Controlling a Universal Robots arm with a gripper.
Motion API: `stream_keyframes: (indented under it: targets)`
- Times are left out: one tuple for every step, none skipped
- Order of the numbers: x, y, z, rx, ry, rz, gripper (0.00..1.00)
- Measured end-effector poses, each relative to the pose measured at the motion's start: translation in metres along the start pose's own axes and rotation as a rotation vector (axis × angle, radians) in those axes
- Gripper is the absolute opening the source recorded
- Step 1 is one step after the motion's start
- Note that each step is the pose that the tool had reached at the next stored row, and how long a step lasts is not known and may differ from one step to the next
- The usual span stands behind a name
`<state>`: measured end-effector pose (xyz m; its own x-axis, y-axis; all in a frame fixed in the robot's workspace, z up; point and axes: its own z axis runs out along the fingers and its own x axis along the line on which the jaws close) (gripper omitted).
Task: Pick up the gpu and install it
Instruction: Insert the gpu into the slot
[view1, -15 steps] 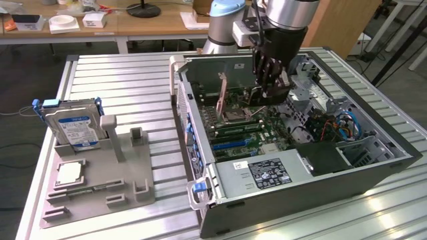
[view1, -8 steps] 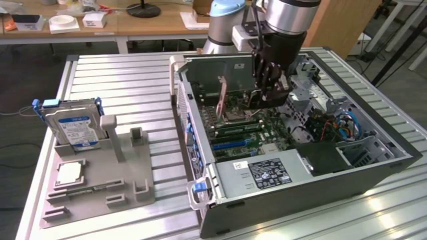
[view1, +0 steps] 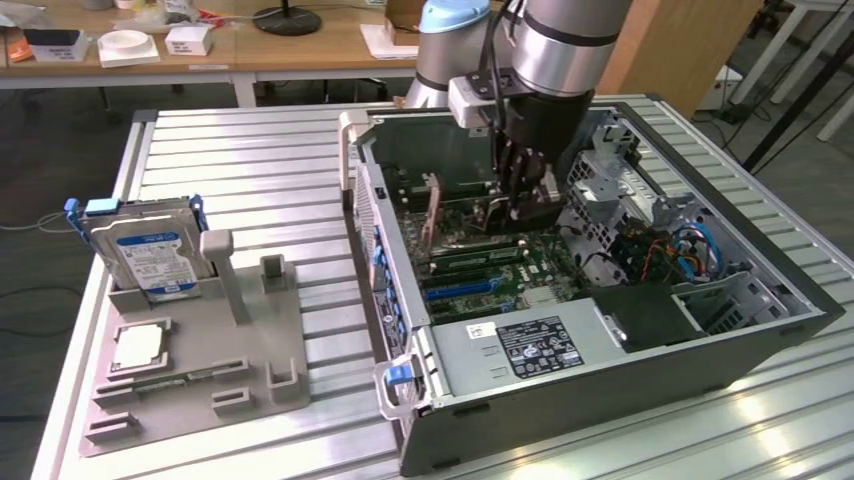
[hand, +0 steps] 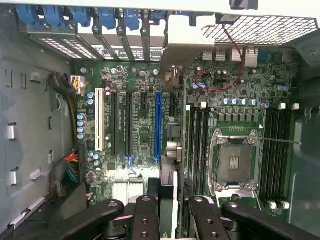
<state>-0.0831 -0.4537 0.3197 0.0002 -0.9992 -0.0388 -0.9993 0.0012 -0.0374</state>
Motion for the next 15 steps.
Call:
stream_keyframes:
  targets:
    - [0.000,0.0005,0.0011,-0.0001,0.0001,0.000,0.28]
    - [0.000,0.0010,0.0024,0.0000,0.0000,0.000,0.28]
    - [0.000,0.0015,0.0035,-0.0001,0.0001,0.000,0.28]
    - [0.000,0.0019,0.0046,0.0000,0.0001,0.000,0.28]
    - [0.001,0.0024,0.0057,0.0000,0.0001,0.000,0.28]
    - [0.001,0.0029,0.0068,-0.0001,0.0001,0.000,0.28]
    - [0.001,0.0034,0.0080,-0.0001,0.0001,0.000,0.28]
    - [0.001,0.0040,0.0092,-0.0001,0.0000,0.000,0.28]
    - [0.001,0.0045,0.0102,0.0000,0.0000,0.000,0.28]
    - [0.001,0.0050,0.0113,-0.0001,0.0001,0.000,0.28]
    - [0.002,0.0054,0.0124,0.0000,0.0000,0.000,0.28]
    - [0.002,0.0058,0.0135,-0.0001,0.0001,0.000,0.28]
    - [0.002,0.0060,0.0145,0.0000,0.0001,0.000,0.28]
    - [0.002,0.0062,0.0155,-0.0001,0.0001,0.000,0.28]
    - [0.003,0.0064,0.0165,-0.0001,0.0000,0.000,0.28]
